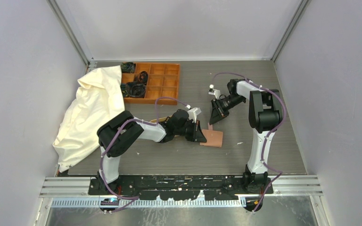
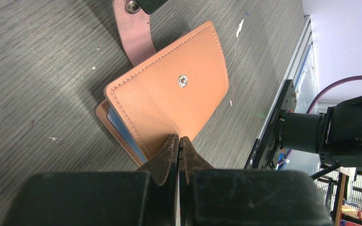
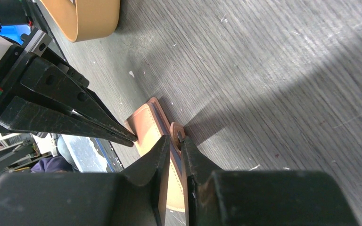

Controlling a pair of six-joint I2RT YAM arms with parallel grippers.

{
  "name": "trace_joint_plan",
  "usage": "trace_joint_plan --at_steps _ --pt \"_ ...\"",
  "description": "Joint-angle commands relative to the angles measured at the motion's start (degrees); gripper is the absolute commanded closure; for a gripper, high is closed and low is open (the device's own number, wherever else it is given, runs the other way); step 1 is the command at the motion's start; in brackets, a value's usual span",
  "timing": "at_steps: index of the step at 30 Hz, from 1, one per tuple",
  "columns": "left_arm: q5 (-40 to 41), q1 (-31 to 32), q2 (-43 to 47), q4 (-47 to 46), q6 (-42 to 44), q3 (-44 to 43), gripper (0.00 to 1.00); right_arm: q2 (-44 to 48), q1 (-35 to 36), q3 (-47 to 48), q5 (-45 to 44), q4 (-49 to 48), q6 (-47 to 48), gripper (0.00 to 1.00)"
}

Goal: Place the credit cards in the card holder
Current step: Close the card holder at the center of the board.

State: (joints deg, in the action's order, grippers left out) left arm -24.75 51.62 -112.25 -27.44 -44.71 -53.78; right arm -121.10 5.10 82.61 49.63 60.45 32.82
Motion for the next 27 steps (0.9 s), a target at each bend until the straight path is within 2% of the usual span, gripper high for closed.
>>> trace_joint_plan --at_steps 1,16,19,24,27 --pt "2.3 -0.1 -2.3 3.2 1.3 -0.8 1.00 3.4 -0.2 1.2 2.0 0.7 -0.4 0.79" --pt "2.1 -0.1 -2.5 3.3 1.3 -1.0 1.00 3.0 -0.2 -0.4 1.9 -3.1 -3.9 0.82" --pt "2.2 -0.1 -2.4 3.3 1.3 -0.9 1.00 3.4 -0.2 -0.7 1.5 -3.3 -3.9 0.86" --pt "2.1 -0.1 -2.2 3.1 1.1 -0.7 1.00 6.1 -0.2 -1.8 0.3 -2.3 -0.7 0.98" --pt "1.9 -0.1 -2.2 2.5 0.7 -0.5 1.00 10.1 -0.3 -4.6 -0.1 -3.3 2.3 0.99"
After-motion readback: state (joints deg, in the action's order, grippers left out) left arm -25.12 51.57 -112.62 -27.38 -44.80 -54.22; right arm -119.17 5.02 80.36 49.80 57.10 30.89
